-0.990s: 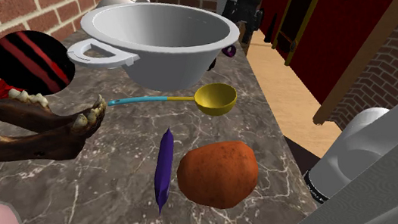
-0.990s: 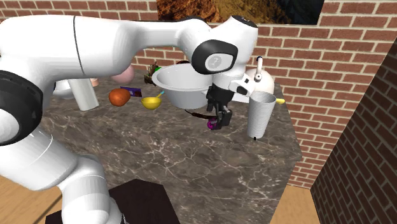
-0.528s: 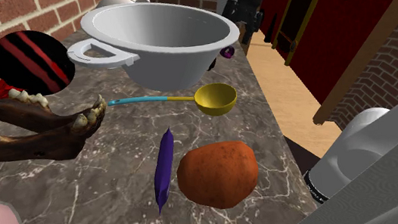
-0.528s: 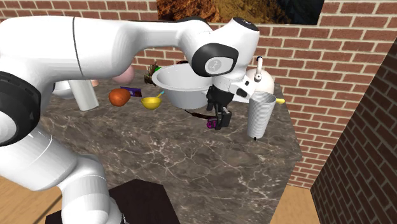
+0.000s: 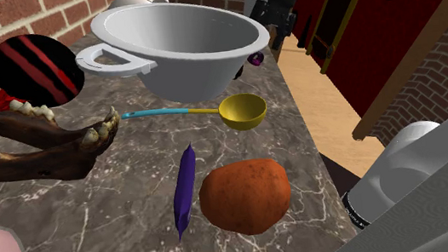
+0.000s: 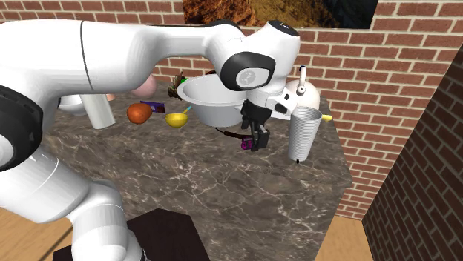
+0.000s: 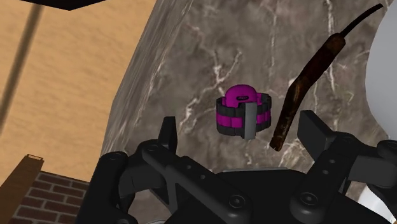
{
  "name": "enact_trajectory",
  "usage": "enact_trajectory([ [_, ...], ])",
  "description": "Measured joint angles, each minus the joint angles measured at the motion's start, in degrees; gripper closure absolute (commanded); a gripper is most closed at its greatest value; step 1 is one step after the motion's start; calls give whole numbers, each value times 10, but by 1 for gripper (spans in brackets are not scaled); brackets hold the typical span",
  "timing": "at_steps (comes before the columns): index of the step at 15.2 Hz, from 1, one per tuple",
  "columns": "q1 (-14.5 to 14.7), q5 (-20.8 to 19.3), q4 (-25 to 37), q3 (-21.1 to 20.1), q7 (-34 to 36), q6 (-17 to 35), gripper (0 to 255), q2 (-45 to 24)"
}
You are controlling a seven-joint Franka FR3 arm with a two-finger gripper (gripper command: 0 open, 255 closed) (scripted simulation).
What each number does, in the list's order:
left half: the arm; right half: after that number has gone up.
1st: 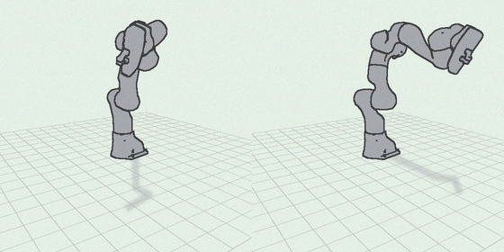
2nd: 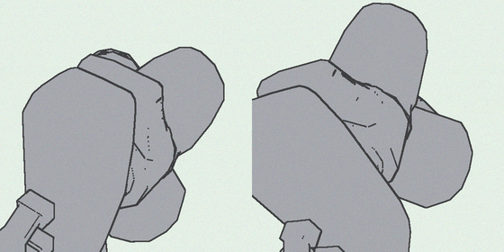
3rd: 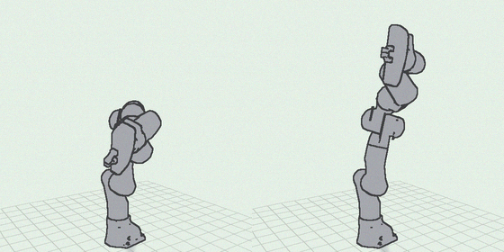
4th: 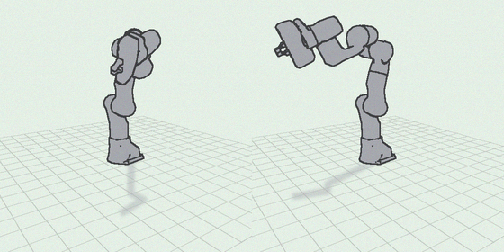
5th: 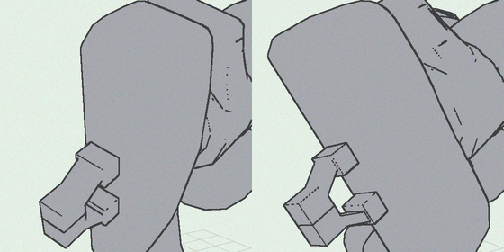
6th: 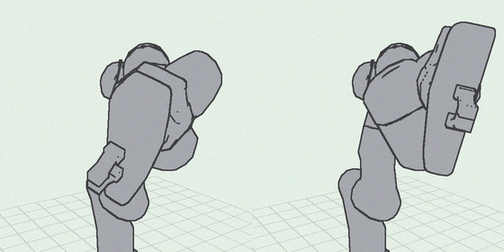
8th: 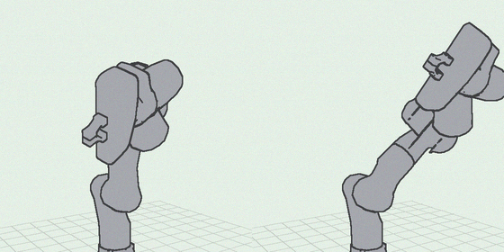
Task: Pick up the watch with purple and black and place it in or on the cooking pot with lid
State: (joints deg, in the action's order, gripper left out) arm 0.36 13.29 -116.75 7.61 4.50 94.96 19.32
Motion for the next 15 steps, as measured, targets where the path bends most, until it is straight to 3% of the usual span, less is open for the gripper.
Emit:
enact_trajectory([
  [15, 1, 1, 30, -5, 8, -18, 255, -29],
])
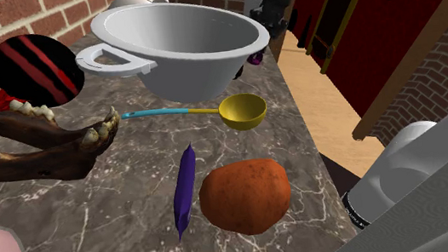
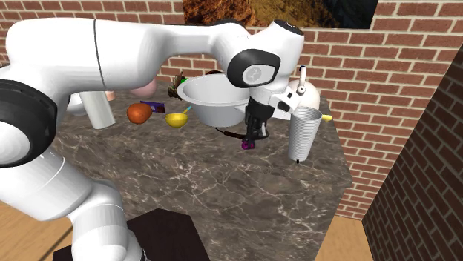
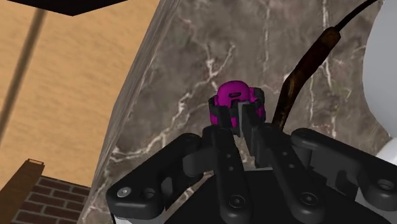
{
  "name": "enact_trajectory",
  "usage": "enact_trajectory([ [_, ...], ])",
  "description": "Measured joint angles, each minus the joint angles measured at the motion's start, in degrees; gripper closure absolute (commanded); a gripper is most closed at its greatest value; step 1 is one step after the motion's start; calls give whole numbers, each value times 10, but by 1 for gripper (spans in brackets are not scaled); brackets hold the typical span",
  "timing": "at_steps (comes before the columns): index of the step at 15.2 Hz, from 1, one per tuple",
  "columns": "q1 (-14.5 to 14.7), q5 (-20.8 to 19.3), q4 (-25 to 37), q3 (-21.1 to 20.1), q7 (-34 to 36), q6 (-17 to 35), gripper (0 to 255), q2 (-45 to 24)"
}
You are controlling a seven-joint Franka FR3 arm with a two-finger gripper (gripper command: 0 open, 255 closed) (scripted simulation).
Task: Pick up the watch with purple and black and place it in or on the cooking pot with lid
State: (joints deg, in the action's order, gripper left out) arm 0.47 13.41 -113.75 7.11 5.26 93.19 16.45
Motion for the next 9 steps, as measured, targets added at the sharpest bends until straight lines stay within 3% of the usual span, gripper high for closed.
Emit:
enact_trajectory([
  [3, 0, -2, 23, 1, 4, -21, 255, -6],
  [4, 0, -2, 23, 1, 4, -21, 0, -6],
  [6, 4, -3, 45, 9, -23, -39, 0, -26],
  [8, 21, -43, 127, 24, -128, -104, 0, -97],
  [9, 27, -37, 121, 24, -156, -106, 0, -98],
])
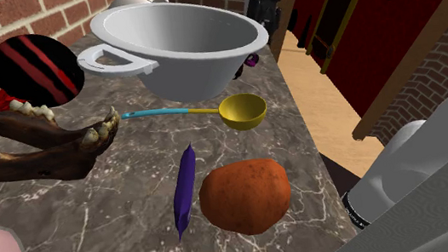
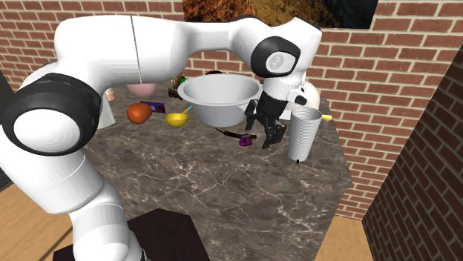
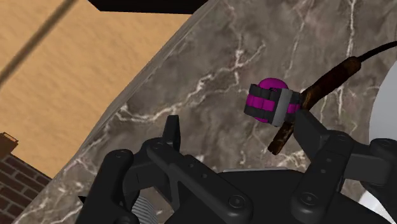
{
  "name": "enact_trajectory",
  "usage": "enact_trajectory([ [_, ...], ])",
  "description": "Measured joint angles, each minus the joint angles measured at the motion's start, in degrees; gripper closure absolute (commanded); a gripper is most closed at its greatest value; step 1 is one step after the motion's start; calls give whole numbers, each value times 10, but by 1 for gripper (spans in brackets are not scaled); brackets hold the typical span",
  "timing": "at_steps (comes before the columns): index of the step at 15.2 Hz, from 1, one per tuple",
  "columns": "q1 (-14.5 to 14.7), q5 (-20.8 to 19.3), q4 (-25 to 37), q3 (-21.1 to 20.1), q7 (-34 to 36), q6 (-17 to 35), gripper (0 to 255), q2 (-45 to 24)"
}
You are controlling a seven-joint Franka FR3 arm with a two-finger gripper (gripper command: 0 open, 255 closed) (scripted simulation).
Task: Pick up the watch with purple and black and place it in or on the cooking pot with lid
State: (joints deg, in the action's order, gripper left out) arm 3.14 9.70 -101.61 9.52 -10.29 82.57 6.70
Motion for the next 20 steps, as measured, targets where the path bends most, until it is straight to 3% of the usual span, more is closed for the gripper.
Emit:
enact_trajectory([
  [2, 2, 16, -5, 7, -27, 2, 0, -2],
  [9, 16, 18, -48, 12, -35, 37, 0, 14],
  [13, 24, 10, -45, 16, -32, 30, 0, 7],
  [14, 25, 15, -43, 20, -35, 28, 255, 3],
  [20, 26, 62, -61, 21, -47, 61, 255, 34],
])
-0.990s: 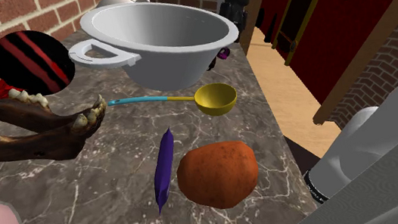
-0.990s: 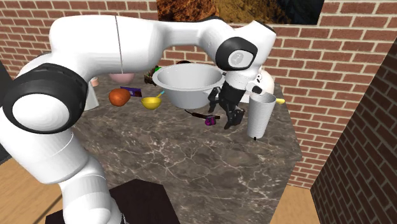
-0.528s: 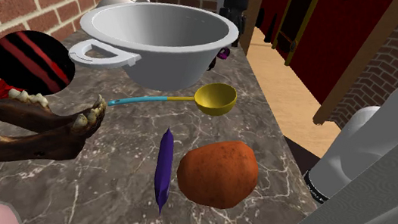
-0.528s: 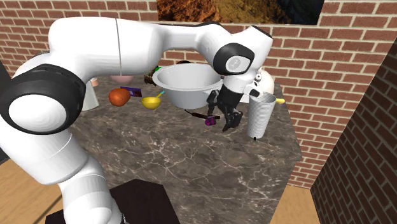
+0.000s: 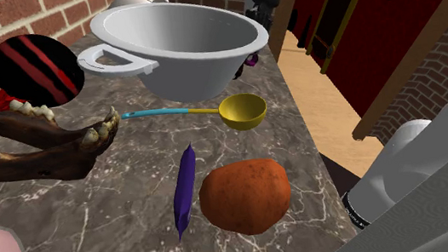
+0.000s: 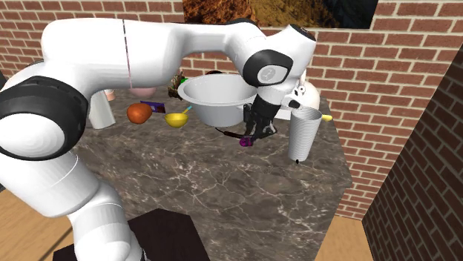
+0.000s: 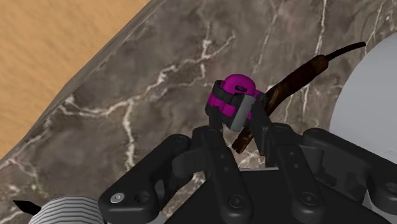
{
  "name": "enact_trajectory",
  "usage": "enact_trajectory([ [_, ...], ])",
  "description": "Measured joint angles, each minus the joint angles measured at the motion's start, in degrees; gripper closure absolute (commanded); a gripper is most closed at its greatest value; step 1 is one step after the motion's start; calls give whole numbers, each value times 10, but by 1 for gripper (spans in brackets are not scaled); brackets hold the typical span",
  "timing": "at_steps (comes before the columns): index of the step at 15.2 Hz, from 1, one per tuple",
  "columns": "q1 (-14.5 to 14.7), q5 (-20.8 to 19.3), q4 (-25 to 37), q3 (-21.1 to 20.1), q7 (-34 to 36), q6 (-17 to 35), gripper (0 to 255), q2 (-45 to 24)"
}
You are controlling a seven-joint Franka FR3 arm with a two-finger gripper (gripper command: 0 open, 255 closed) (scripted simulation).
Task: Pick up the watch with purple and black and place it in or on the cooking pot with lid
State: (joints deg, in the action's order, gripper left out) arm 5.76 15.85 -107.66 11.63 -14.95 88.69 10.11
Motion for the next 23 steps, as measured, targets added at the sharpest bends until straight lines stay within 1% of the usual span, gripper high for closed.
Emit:
enact_trajectory([
  [3, 0, 0, -4, 0, -2, 9, 255, 3],
  [9, 4, -4, 45, 1, 21, -49, 255, -29],
  [10, 4, -4, 45, 1, 21, -50, 0, -29],
  [11, 2, -8, 44, 3, 21, -50, 0, -29],
  [12, 4, -27, -1, -12, 49, -17, 0, 11],
  [13, -2, -66, -72, -43, 129, 57, 0, 78],
  [14, -15, -126, -127, -76, 239, 122, 0, 132],
  [15, -21, -166, -160, -94, 302, 160, 0, 163],
  [17, -17, -189, -191, -98, 355, 198, 0, 186],
  [20, 6, -213, -214, -82, 378, 228, 0, 203],
  [21, 15, -208, -230, -74, 381, 244, 0, 201],
  [22, 23, -206, -226, -67, 387, 249, 0, 192],
  [23, 31, -209, -235, -63, 392, 257, 0, 192],
])
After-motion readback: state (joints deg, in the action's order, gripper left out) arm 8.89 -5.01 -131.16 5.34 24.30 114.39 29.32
